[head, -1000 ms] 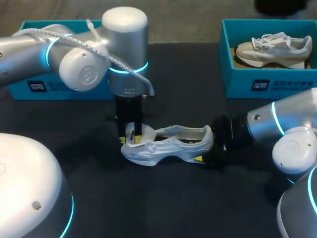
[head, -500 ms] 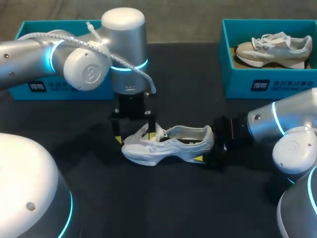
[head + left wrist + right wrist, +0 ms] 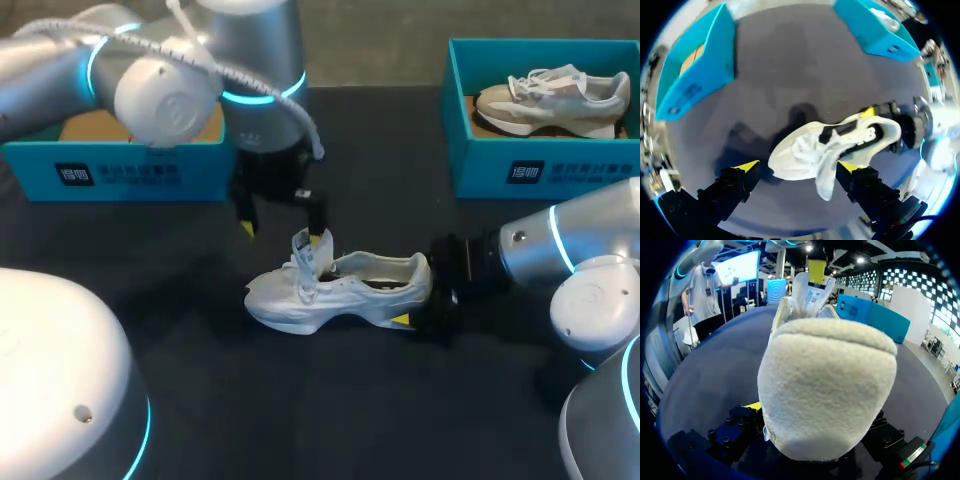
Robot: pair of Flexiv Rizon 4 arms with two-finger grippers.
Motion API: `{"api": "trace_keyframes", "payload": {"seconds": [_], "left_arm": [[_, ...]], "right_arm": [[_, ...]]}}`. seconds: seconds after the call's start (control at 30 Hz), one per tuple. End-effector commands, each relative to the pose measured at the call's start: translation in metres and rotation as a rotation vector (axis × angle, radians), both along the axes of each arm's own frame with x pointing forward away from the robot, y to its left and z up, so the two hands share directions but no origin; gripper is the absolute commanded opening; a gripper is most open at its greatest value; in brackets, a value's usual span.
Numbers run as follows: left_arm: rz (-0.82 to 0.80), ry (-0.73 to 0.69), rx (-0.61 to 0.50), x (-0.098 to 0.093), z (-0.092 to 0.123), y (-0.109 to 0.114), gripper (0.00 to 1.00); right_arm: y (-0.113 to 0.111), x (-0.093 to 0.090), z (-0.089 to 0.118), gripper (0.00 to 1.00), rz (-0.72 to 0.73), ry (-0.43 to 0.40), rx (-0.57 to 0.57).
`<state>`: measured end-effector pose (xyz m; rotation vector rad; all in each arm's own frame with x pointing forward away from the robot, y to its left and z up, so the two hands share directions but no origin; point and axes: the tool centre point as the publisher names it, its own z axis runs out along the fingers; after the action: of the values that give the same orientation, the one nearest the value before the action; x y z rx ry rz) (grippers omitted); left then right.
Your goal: Take the shoe out of the shoebox, open the shoe tongue, remove and reinsert the insole, then place the shoe into the shoebox
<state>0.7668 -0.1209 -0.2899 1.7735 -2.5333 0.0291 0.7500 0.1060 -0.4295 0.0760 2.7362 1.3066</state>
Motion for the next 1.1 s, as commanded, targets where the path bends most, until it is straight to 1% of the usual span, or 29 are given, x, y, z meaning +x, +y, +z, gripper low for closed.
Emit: {"api": "trace_keyframes", "payload": {"seconds": [0.03,0.33,0.37,0.4,0.47,0.5,0.53,0.57,0.6,0.67,0.7,0.77,0.83,0.87,0.93,1.0,1.1], "left_arm": [[-0.732,-0.123,0.096,0.007,0.019,-0.008,1.0],[-0.732,-0.123,0.096,0.007,0.019,-0.008,1.0],[-0.775,-0.151,0.054,0.013,0.022,-0.014,1.0],[-0.807,-0.145,0.027,0.018,0.023,-0.02,1.0],[-0.894,-0.162,-0.01,0.027,0.027,-0.03,0.99],[-0.934,-0.162,-0.025,0.032,0.028,-0.035,0.77],[-0.972,-0.162,-0.026,0.035,0.03,-0.04,0.35],[-0.999,-0.168,-0.04,0.037,0.031,-0.044,0.12],[-1.026,-0.171,-0.06,0.04,0.033,-0.047,0.0],[-1.069,-0.164,-0.043,0.043,0.035,-0.054,0.0],[-1.094,-0.16,-0.053,0.043,0.037,-0.058,0.0],[-1.133,-0.169,-0.034,0.041,0.039,-0.065,0.0],[-1.172,-0.176,-0.049,0.038,0.04,-0.07,0.0],[-1.186,-0.177,-0.036,0.036,0.041,-0.072,0.0],[-1.223,-0.176,-0.061,0.033,0.042,-0.075,0.0],[-1.249,-0.158,-0.054,0.029,0.042,-0.078,0.0],[-1.247,-0.161,-0.047,0.028,0.042,-0.078,0.0]], "right_arm": [[0.001,-0.001,-0.001,0.0,-0.001,0.0,-0.004],[0.001,-0.001,-0.001,0.0,-0.001,0.0,-0.004],[0.001,-0.001,-0.001,0.0,-0.001,0.0,-0.004],[0.001,-0.001,-0.001,0.0,-0.001,0.0,-0.004],[0.001,-0.001,-0.001,0.0,-0.001,0.0,-0.004],[0.001,-0.001,-0.001,0.0,-0.001,0.0,-0.004],[0.001,-0.001,-0.001,0.0,-0.001,0.0,-0.004],[0.001,-0.001,-0.001,0.0,-0.001,0.0,-0.004],[0.001,-0.001,-0.001,0.0,-0.001,0.0,-0.004],[0.001,-0.001,-0.001,0.0,-0.001,0.0,-0.004],[0.001,-0.001,-0.001,0.0,-0.001,0.0,-0.004],[0.001,-0.001,-0.001,0.0,-0.001,0.0,-0.004],[0.001,-0.001,-0.001,0.0,-0.001,0.0,-0.004],[0.001,-0.001,-0.001,0.0,-0.001,0.0,-0.004],[0.001,-0.001,-0.001,0.0,-0.001,0.0,-0.004],[0.001,-0.001,-0.001,0.0,-0.001,0.0,-0.004],[0.001,-0.001,-0.001,0.0,-0.001,0.0,-0.004]]}}
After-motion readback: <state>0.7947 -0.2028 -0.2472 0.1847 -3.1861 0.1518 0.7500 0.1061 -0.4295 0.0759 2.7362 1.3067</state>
